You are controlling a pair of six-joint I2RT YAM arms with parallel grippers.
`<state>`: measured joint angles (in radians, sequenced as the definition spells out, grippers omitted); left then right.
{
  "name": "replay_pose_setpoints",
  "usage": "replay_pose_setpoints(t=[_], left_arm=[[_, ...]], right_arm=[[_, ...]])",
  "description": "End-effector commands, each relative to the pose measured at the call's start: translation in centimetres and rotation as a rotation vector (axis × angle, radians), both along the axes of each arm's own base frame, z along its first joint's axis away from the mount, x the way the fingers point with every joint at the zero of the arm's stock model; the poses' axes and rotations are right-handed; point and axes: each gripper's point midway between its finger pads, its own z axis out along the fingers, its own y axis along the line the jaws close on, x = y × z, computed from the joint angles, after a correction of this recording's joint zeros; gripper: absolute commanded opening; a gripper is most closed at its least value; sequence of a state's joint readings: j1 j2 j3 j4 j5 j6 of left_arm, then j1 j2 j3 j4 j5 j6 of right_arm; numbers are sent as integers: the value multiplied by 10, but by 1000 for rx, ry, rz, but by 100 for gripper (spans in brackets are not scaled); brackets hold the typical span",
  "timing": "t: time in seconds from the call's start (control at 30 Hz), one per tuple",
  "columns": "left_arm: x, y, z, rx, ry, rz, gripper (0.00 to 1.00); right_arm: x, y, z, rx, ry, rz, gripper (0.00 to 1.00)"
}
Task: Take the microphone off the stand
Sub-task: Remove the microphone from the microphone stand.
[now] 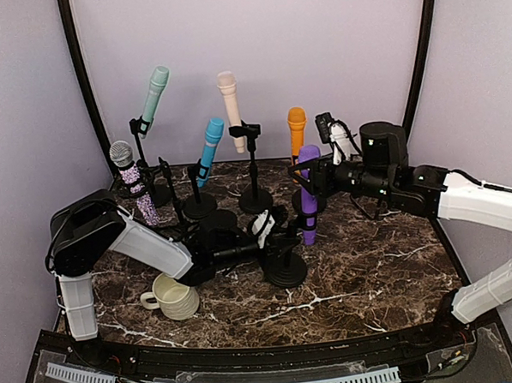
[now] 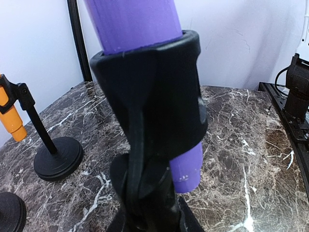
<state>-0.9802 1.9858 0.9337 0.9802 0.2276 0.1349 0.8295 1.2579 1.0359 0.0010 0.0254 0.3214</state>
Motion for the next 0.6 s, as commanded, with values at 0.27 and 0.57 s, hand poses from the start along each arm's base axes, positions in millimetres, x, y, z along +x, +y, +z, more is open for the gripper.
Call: replay_pose_setpoints(t=[0.27, 0.57], left_arm=[[-10, 14, -61, 178, 66, -9, 0], [-10, 13, -61, 177, 66, -10, 0]], right_arm=[[-18, -22, 146, 308, -351, 22, 29], [-34, -18, 156, 318, -390, 106, 29]])
